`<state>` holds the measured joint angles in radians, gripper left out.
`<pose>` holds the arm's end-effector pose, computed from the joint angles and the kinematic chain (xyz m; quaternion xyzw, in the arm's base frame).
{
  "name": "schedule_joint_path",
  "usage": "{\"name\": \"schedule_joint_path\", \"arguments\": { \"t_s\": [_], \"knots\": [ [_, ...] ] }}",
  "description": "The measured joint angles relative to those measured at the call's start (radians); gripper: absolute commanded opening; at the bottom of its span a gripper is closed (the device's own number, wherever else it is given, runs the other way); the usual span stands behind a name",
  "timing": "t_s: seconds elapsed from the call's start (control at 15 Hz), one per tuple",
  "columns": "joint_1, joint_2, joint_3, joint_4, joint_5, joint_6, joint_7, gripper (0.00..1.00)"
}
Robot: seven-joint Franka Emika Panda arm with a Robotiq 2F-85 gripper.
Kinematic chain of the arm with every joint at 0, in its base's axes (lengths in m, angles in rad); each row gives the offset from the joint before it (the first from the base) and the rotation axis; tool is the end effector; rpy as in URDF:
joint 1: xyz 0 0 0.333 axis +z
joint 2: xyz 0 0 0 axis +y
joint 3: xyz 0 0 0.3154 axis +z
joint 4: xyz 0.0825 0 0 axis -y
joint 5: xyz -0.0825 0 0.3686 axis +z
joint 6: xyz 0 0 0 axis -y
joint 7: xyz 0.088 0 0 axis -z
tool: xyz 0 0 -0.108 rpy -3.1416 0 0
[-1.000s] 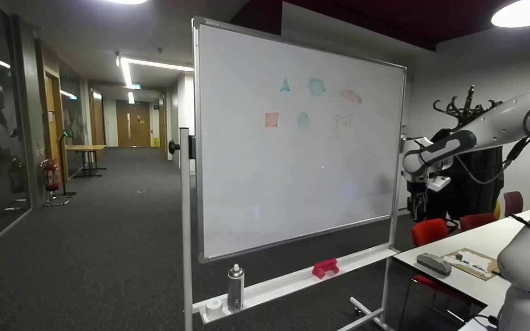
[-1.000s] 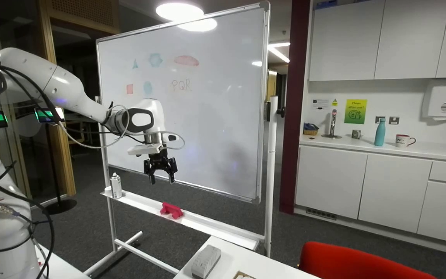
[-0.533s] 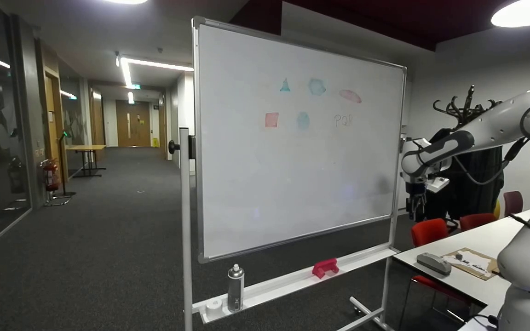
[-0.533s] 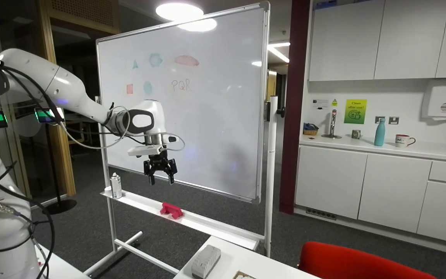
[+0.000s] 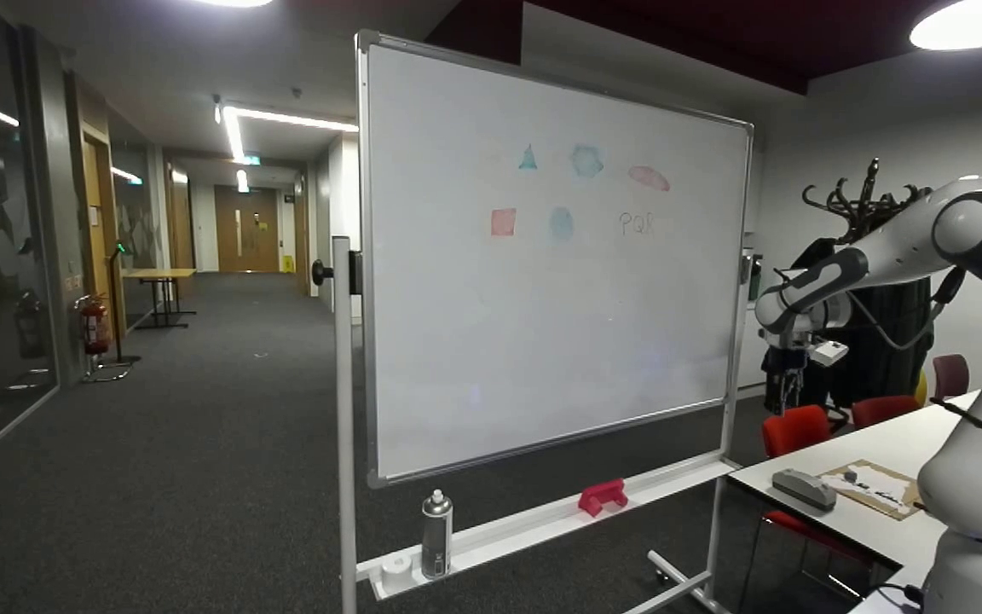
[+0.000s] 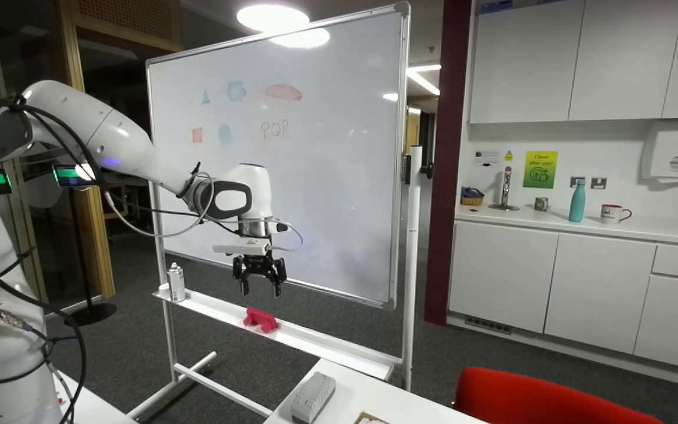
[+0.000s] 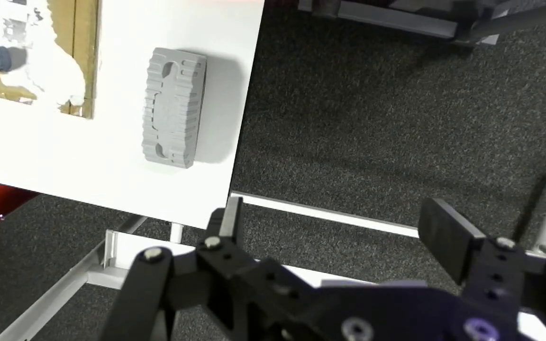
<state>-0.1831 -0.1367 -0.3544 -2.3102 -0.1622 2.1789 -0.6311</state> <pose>0.4070 -0.2521 0.4042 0.9946 0.0946 -0.0239 0.0355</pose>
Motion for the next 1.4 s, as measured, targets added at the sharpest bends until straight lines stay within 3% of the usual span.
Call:
{"name": "schedule_joint_path", "arguments": {
  "t_s": [0.27, 0.6, 0.8, 1.0, 1.4],
  "knots": [
    [-0.047, 0.091, -0.039, 0.044, 0.118, 0.038, -0.128, 1.0],
    [-0.109, 0.287, -0.031, 0.124, 0.349, 0.155, -0.152, 1.0],
    [-0.157, 0.418, -0.022, 0.213, 0.339, 0.164, -0.119, 1.0],
    [-0.194, 0.527, -0.022, 0.308, 0.239, 0.164, -0.056, 1.0],
    [-0.257, 0.632, 0.012, 0.378, 0.114, 0.197, -0.051, 1.0]
  ]
}}
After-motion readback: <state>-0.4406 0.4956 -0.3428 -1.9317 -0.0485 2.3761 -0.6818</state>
